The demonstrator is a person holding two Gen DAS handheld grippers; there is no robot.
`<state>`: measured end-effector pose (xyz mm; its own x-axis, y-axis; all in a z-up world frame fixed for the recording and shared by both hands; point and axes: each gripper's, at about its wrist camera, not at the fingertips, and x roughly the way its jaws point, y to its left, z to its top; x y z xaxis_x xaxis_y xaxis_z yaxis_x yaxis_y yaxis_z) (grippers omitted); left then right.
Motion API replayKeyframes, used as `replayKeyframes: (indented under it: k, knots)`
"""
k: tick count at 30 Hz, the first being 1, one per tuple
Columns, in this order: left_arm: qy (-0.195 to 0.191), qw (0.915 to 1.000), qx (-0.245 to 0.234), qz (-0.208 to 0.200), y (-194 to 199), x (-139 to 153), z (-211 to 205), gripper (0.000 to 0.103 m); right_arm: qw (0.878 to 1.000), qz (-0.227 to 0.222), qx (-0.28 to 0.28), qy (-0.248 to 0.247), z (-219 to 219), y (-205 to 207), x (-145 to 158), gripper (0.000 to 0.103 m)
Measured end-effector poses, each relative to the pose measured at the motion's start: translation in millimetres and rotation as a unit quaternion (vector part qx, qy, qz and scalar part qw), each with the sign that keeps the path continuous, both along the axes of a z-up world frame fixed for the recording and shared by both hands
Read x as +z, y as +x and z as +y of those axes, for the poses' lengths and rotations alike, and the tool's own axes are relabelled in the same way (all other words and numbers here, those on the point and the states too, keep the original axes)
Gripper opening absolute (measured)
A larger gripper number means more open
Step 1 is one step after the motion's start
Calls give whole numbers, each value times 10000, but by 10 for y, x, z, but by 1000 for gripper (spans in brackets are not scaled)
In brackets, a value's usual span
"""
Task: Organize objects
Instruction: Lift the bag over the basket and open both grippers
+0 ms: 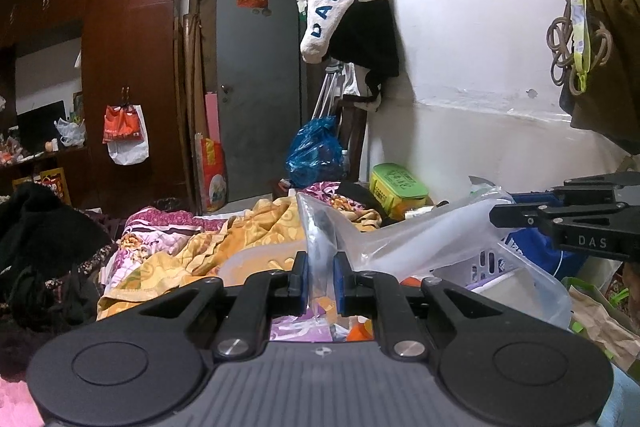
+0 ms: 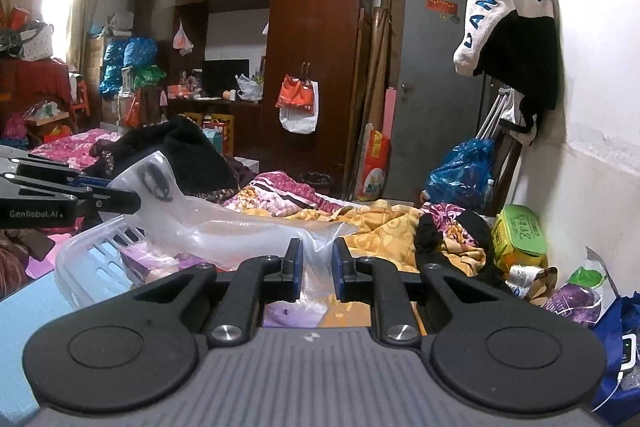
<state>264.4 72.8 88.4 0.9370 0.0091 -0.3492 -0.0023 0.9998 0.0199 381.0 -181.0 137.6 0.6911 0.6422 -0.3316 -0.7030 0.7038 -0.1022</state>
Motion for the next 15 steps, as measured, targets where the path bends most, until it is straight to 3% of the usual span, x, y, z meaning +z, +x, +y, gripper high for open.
replayKeyframes:
  k: [15]
  knots:
    - [74, 10000, 2, -9, 1, -28, 7, 15, 10000, 40, -2, -17, 14, -18, 14, 17]
